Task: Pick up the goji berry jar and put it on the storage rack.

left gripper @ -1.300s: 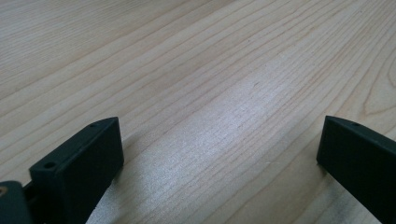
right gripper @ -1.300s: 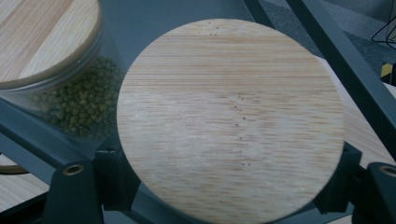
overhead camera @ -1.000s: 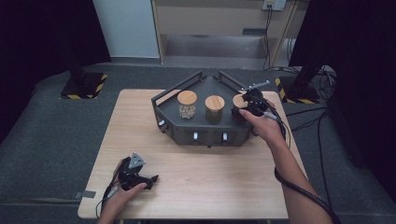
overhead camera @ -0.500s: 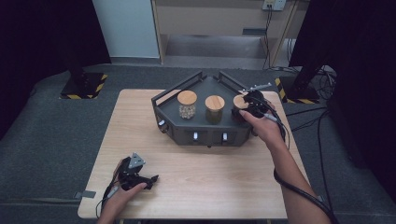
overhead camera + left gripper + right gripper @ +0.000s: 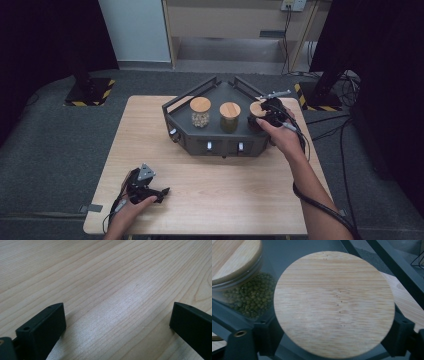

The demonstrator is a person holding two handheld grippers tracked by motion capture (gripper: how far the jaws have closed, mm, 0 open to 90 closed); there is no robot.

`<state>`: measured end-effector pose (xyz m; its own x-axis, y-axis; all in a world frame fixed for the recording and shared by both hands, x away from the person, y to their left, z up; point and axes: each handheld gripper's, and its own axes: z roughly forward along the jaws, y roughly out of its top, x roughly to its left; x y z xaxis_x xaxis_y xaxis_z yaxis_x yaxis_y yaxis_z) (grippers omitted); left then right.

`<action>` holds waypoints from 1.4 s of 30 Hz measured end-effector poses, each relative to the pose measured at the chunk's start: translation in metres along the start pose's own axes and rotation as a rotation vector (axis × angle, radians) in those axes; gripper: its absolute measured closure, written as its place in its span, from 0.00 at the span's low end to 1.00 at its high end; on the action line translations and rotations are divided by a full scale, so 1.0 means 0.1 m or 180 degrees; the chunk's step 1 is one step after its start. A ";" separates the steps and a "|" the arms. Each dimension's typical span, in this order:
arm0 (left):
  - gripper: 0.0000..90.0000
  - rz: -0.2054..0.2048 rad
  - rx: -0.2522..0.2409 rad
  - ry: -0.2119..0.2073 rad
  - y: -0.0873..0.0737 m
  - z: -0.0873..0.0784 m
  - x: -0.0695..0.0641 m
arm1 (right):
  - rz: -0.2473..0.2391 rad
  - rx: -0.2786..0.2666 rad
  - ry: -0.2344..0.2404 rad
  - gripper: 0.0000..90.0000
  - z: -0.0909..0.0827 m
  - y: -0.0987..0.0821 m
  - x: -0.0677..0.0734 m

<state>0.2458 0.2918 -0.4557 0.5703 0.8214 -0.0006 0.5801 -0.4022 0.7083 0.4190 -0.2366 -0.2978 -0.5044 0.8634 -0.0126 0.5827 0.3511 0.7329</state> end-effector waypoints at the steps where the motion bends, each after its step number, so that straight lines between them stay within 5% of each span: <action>1: 0.00 0.0000 0.0000 0.0000 0.00 0.00 0.00 | -0.0024 -0.0015 -0.0004 0.16 -0.01 -0.02 0.00; 6: 0.00 0.0006 0.0006 0.0000 0.00 0.00 0.00 | -0.0106 -0.0114 0.0004 0.07 -0.07 -0.12 0.01; 15: 0.00 0.0007 0.0006 0.0000 0.00 0.00 0.00 | -0.0232 -0.0204 -0.0078 0.05 -0.19 -0.23 0.05; 42: 0.00 0.0007 0.0006 0.0000 0.00 0.00 0.00 | -0.0175 -0.0130 0.0047 0.05 -0.48 -0.42 0.06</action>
<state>0.2460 0.2918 -0.4554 0.5715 0.8206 0.0011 0.5799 -0.4048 0.7070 0.3610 -0.2639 -0.2962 -0.5445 0.8376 -0.0437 0.5275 0.3825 0.7586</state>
